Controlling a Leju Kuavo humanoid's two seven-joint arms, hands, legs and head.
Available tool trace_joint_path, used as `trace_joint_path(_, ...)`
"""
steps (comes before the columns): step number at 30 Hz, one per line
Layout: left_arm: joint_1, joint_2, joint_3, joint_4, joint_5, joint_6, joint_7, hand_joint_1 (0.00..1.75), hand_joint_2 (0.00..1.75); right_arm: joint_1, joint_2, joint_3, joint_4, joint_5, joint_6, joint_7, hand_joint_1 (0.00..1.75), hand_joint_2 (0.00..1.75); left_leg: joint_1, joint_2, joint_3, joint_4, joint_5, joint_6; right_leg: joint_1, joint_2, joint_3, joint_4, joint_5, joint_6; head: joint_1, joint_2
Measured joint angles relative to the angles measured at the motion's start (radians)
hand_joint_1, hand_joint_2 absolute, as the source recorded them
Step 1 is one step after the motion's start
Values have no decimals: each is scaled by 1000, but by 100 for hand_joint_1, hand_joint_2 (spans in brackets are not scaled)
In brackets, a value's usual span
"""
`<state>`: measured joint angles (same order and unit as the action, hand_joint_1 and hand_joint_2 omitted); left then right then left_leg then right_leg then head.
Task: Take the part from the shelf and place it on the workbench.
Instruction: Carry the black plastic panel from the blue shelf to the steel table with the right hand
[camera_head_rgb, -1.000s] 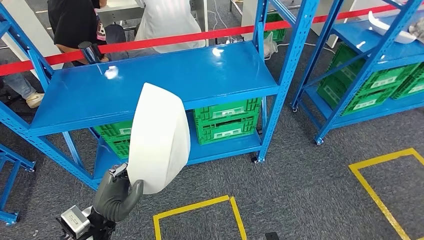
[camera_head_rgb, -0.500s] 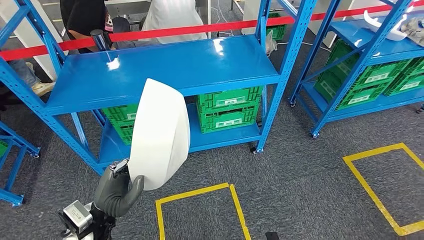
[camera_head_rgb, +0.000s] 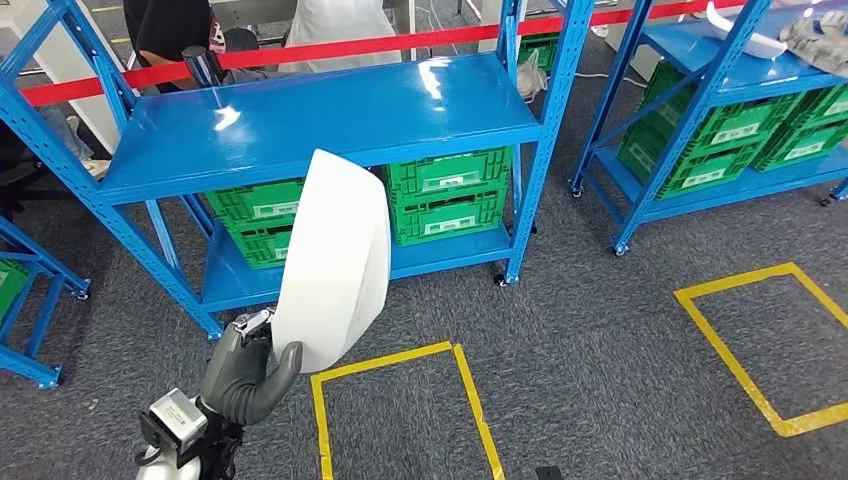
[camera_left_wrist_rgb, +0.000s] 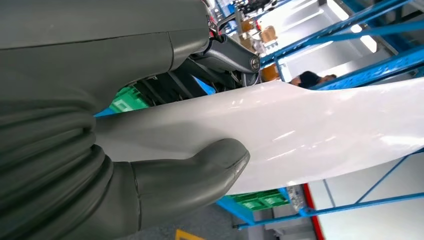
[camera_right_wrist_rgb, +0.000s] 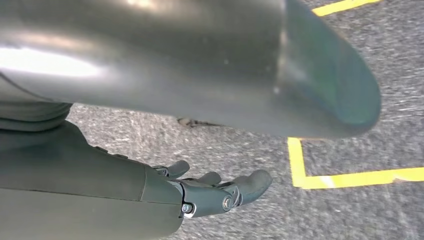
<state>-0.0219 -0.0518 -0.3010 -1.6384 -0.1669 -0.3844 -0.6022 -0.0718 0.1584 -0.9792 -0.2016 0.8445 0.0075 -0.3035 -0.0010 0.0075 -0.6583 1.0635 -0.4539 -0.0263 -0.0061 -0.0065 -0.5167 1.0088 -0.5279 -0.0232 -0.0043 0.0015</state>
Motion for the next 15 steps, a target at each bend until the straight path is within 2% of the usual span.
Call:
trace_joint_path(2, -1, 0, 0, 1, -3, 7, 9, 175, 175, -2, 1, 0, 1, 3, -6, 3, 0, 0, 5, -3, -27, 97, -100, -13, -2, -1, -30, -1, 24, -8, -3, 0)
trace_joint_path(3, -1, 1, 0, 2, -7, 13, 13, 175, 175, -1, 1, 0, 1, 4, -9, 5, 0, 0, 7, -3, -38, 161, -137, -19, -3, -1, -45, -1, 34, -8, -4, 0)
trace_joint_path(4, 0, 1, 0, 1, -13, 20, 17, 175, 175, 0, 2, 0, 1, 6, -13, 7, 0, 0, 9, -3, -45, 216, -146, -23, -3, -3, -60, -1, 45, -6, -4, 0)
trace_joint_path(5, 2, 1, 0, 1, -18, 28, 20, 175, 175, 0, 2, 0, 1, 9, -17, 9, 0, 0, 10, -3, -41, 248, -129, -26, -3, -5, -74, 0, 55, -4, -4, 0)
trace_joint_path(6, 4, 1, 0, 1, -24, 34, 23, 175, 175, 0, 3, 0, 1, 11, -21, 10, 0, 0, 12, -3, -23, 249, -94, -28, -3, -8, -87, 0, 66, -1, -4, 0)
trace_joint_path(7, 6, 0, 0, 0, -28, 39, 26, 175, 175, 1, 4, 0, 1, 14, -25, 11, 0, 0, 13, 1, 14, 213, -62, -28, -4, -12, -97, 1, 75, 1, -4, 0)
trace_joint_path(8, 8, 0, 0, -2, -31, 41, 29, 175, 175, 1, 6, 0, 1, 17, -29, 11, 0, 0, 13, 13, 65, 149, -49, -27, -3, -16, -104, 3, 83, 5, -5, 0)
trace_joint_path(9, 8, -1, 0, -5, -33, 42, 31, 175, 175, 2, 7, 0, 1, 20, -31, 11, 0, 0, 11, 26, 124, 67, -58, -24, -2, -20, -109, 6, 89, 10, -5, 0)
trace_joint_path(10, 8, -2, -1, -9, -35, 42, 32, 175, 175, 3, 8, 0, 2, 23, -33, 10, 0, 0, 9, 38, 169, -3, -79, -16, 0, -25, -110, 8, 95, 15, -5, 0)
trace_joint_path(11, 9, -3, -1, -13, -37, 43, 33, 175, 175, 4, 9, 0, 2, 26, -34, 9, 0, 0, 5, 43, 195, -51, -99, -6, 1, -31, -111, 10, 100, 21, -5, 0)
trace_joint_path(12, 12, -3, -2, -16, -41, 45, 34, 175, 175, 5, 9, 0, 2, 28, -35, 8, 0, 0, 2, 38, 203, -73, -108, 7, 0, -39, -111, 10, 105, 28, -5, 0)
trace_joint_path(13, 18, -3, -2, -20, -45, 47, 35, 175, 175, 5, 10, 0, 2, 30, -34, 7, 0, 0, 2, 31, 198, -77, -106, 18, -2, -47, -112, 11, 109, 34, -5, 0)
trace_joint_path(14, 26, -2, -2, -24, -50, 49, 35, 175, 175, 5, 10, 0, 2, 32, -34, 5, 0, 0, 1, 23, 193, -78, -99, 28, -5, -46, -116, 19, 102, 40, -5, 0)
trace_joint_path(15, 33, -1, -2, -29, -56, 53, 35, 175, 175, 5, 10, 0, 2, 34, -34, 3, 0, 0, 2, 15, 187, -78, -92, 37, -6, -39, -126, 43, 82, 46, -4, 0)
